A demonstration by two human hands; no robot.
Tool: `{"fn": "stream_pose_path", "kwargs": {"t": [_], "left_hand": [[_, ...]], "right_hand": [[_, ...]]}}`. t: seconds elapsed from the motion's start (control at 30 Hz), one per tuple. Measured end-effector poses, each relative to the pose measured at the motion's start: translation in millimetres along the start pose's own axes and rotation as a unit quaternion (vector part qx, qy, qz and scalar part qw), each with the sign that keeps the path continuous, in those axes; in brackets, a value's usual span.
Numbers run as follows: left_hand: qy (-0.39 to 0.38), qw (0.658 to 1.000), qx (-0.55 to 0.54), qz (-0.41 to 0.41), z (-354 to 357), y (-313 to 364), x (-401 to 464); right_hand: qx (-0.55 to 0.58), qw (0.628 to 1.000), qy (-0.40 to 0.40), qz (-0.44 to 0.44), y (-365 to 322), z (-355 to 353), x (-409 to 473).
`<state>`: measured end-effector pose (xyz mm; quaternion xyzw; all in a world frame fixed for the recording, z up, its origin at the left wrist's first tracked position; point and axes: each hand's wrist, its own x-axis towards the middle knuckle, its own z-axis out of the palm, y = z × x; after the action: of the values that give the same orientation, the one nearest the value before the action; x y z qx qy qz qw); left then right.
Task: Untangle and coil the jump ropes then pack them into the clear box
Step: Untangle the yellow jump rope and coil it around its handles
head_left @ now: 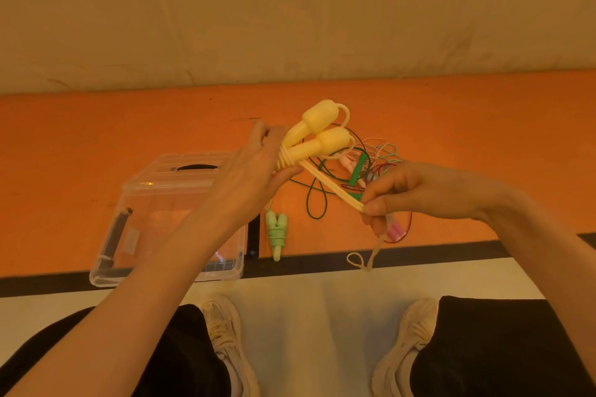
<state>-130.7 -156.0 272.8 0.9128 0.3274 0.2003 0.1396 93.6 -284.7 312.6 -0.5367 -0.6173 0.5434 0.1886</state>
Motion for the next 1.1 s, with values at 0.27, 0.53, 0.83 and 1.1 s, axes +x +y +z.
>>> {"fn": "stream_pose_path", "kwargs": {"t": [0.27, 0.53, 0.83, 1.1], "left_hand": [[-0.067, 0.991, 0.117, 0.023, 15, 11, -5], [-0.027, 0.994, 0.104, 0.012, 11, 17, -5], [-0.011, 0.99, 0.14, 0.005, 5, 3, -10], [-0.008, 0.99, 0.141, 0.024, 5, 14, -8]], "right_hand": [[0.054, 0.997, 0.036, -0.047, -26, 24, 8], [0.147, 0.986, 0.053, -0.057, -31, 27, 8], [-0.113, 0.961, 0.222, 0.117, -25, -22, -37], [-0.083, 0.926, 0.332, -0.157, -48, -16, -35]]}}
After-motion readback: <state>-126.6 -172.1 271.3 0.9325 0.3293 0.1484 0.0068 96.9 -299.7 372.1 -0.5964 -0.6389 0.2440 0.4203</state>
